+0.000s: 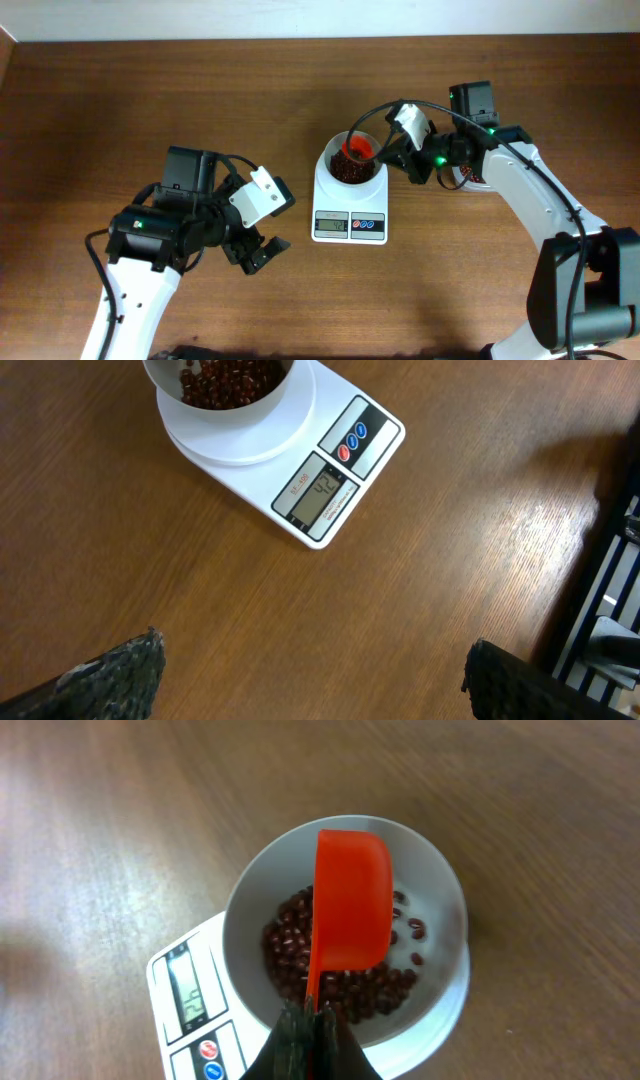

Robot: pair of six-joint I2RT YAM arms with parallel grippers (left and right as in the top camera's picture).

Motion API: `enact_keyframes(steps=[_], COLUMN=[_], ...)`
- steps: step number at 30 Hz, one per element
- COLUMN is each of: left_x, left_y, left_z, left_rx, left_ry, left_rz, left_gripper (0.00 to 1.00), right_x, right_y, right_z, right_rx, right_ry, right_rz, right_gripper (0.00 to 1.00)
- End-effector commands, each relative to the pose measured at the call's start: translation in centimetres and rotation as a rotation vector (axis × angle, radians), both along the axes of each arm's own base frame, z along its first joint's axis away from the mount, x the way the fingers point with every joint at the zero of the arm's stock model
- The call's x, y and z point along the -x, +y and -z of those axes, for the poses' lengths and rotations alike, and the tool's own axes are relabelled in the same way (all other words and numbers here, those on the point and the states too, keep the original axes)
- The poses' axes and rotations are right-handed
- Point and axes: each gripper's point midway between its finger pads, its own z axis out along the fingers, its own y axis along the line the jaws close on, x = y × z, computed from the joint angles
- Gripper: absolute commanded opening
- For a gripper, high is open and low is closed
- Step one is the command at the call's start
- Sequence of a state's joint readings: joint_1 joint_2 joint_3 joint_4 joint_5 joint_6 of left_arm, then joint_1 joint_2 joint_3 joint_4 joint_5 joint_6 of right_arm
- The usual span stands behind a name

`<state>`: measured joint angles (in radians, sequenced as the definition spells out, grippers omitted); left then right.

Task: Scoop and weigh 50g on scale
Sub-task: 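Hold the scoop over the bowl, shaking out remaining beans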

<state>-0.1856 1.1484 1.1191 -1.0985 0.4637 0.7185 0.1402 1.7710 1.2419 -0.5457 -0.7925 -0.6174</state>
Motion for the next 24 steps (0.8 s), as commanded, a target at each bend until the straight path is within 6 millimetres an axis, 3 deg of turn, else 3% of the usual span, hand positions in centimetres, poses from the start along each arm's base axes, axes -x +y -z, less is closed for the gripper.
enact_keyframes(steps=[1, 5, 8, 11, 13, 16, 18, 21, 24], left_x=[-0.3, -0.4, -0.4, -0.3, -0.4, -0.3, -0.3, -0.4, -0.4], left_y=[0.0, 0.0, 0.0, 0.0, 0.0, 0.0, 0.0, 0.0, 0.0], left_z=[-0.8, -0.8, -0.8, -0.8, -0.8, -0.8, -0.8, -0.8, -0.8], left_rx=[0.004, 0.004, 0.004, 0.004, 0.004, 0.004, 0.004, 0.004, 0.004], left_ry=[-0.031, -0.031, -0.031, -0.031, -0.031, -0.031, -0.031, -0.031, -0.031], left_rz=[0.014, 0.014, 0.014, 0.014, 0.014, 0.014, 0.014, 0.014, 0.014], left_gripper=[0.99, 0.99, 0.99, 0.99, 0.99, 0.99, 0.99, 0.99, 0.99], right_x=[0.0, 1.4, -1.1, 0.8, -0.9, 0.4, -0.7, 0.0, -1.3], right_y=[0.3, 1.7, -0.2, 1.4, -0.3, 1.4, 0.6, 1.2, -0.1], right_z=[-0.3, -1.9, -0.2, -1.5, 0.1, -1.7, -1.0, -1.6, -0.3], right_rx=[0.003, -0.118, 0.037, -0.080, 0.060, -0.081, -0.007, -0.061, 0.034], right_ry=[-0.062, -0.070, -0.093, -0.093, -0.104, -0.111, -0.153, -0.133, -0.114], right_rz=[-0.060, -0.153, -0.020, -0.135, -0.038, -0.130, -0.100, -0.125, -0.031], right_gripper=[0.04, 0.04, 0.04, 0.04, 0.04, 0.04, 0.04, 0.04, 0.04])
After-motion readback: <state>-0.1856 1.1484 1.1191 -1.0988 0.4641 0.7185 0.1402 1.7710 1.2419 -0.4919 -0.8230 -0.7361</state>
